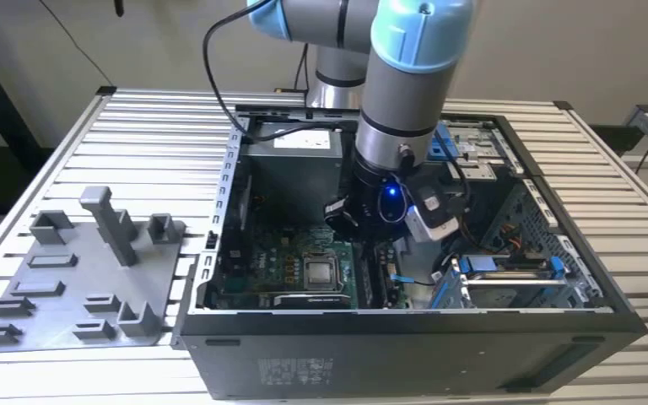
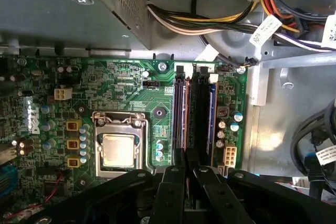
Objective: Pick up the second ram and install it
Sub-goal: 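Insert the second ram into the second slot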
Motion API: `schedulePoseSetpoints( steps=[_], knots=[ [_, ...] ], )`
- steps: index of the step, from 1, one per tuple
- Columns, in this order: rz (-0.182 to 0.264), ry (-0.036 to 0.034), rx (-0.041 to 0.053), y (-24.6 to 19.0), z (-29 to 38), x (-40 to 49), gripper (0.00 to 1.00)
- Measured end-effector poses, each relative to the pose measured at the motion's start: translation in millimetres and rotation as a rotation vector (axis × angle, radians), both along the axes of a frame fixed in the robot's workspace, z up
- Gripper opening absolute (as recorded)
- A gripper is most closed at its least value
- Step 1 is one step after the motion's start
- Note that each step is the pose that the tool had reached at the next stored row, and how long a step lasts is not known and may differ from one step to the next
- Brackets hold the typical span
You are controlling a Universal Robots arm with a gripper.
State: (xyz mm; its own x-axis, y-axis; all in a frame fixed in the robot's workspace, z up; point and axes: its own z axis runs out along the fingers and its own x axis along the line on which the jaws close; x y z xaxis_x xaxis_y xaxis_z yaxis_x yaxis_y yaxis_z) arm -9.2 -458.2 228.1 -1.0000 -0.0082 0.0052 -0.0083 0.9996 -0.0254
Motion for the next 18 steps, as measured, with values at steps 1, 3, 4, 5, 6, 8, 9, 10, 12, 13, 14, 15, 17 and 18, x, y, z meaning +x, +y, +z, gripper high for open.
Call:
schedulePoseSetpoints(
  steps=[1,3,4,5,6,8,9,10,12,13,14,15,17,18],
  knots=[
    [0.000,0.0000,-0.0001,-0.3,-0.2,-0.1,0.13],
    [0.001,0.0000,0.0001,-0.9,-0.8,-0.1,0.13],
    [0.001,0.0000,0.0002,-1.1,-1.1,-0.1,0.13],
    [0.001,0.0001,0.0001,-1.2,-1.3,-0.1,0.13],
    [0.001,0.0000,-0.0002,-1.3,-1.7,-0.1,0.13],
    [0.001,0.0000,-0.0002,-1.3,-2.2,-0.1,0.13],
    [0.001,0.0000,0.0000,-1.3,-2.6,-0.1,0.13],
    [0.001,0.0000,0.0000,-1.3,-2.7,-0.1,0.13],
    [0.001,0.0000,0.0000,-1.3,-2.7,-0.1,0.13],
    [0.001,0.0001,0.0000,-1.2,-2.8,-0.1,0.13],
    [0.001,0.0000,0.0000,-1.2,-2.8,0.0,0.13],
    [0.001,0.0000,0.0001,-1.3,-2.8,0.0,0.13],
    [0.000,0.0000,0.0000,-1.3,-2.8,-0.1,0.13],
    [-0.004,0.0000,0.0000,-1.3,-2.8,-0.1,0.13]
  ],
)
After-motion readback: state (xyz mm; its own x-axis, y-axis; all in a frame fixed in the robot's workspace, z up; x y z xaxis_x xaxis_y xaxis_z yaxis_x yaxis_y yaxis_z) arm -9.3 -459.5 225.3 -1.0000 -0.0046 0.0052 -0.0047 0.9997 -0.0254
